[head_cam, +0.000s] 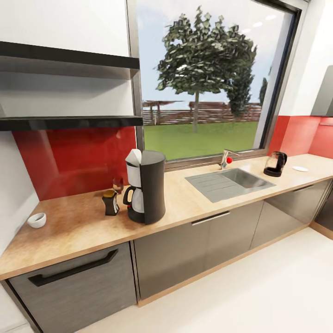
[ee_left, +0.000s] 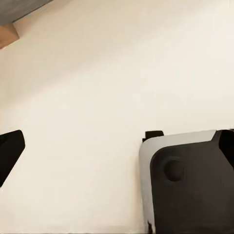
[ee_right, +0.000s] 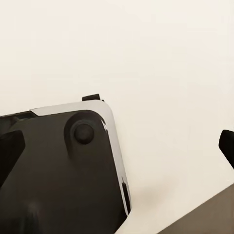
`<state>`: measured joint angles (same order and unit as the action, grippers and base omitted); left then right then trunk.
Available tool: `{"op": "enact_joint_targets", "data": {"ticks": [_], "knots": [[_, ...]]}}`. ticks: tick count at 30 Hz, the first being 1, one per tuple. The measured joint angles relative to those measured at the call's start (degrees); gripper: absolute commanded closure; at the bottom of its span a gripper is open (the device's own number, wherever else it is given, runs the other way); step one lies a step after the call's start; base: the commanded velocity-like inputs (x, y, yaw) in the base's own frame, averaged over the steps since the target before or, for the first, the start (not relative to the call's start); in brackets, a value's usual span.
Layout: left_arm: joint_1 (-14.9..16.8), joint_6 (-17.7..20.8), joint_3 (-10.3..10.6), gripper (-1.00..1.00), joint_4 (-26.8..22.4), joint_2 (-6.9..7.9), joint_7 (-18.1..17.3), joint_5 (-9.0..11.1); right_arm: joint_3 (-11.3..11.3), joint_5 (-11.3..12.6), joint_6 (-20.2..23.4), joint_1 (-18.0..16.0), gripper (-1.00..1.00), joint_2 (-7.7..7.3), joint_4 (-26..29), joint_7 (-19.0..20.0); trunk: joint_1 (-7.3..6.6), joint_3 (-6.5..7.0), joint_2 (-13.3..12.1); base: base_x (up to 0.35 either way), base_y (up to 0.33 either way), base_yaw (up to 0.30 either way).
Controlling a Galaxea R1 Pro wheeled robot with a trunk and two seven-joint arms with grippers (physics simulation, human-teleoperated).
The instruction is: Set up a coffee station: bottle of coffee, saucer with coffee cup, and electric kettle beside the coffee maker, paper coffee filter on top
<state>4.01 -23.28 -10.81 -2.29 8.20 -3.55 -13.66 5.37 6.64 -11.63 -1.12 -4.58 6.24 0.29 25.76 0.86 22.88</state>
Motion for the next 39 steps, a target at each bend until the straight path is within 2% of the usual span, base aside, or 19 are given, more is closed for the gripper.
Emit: {"op": "enact_joint_targets", "data": {"ticks": [5, 6, 7, 12, 39], "knots": [[-0.52, 5.57, -0.32, -1.0, 0.21, -0.32, 2.21, 0.24, -0.06, 0.06, 0.03, 0.0, -1.0, 0.0, 0.05, 0.05, 0.0, 0.0, 0.0, 0.0, 0.0, 0.0], [-0.52, 7.42, -0.36, -1.0, 0.19, -0.41, 2.52, 0.27, -0.07, 0.06, 0.05, 0.0, -1.0, 0.0, 0.05, 0.05, 0.0, 0.0, 0.0, 0.0, 0.0, 0.0], [-0.52, 12.77, -0.46, -1.0, 0.14, -0.42, 3.02, 0.27, -0.07, 0.06, 0.1, 0.0, -1.0, 0.0, 0.14, 0.05, 0.0, 0.0, 0.0, 0.0, 0.0, 0.0], [-0.5, 15.69, -0.24, -1.0, 0.12, 0.02, 3.16, 0.22, 0.21, 0.24, 0.14, 0.01, -1.0, -0.15, 0.37, 0.07, 0.0, 0.0, 0.0, 0.0, 0.0, -0.08], [-0.41, 15.84, 0.39, -1.0, 0.04, -0.64, 3.15, -0.09, 0.42, 0.34, 0.08, 0.02, -1.0, -0.18, 0.34, 0.07, 0.0, 0.0, 0.0, 0.0, 0.0, -0.271]]}}
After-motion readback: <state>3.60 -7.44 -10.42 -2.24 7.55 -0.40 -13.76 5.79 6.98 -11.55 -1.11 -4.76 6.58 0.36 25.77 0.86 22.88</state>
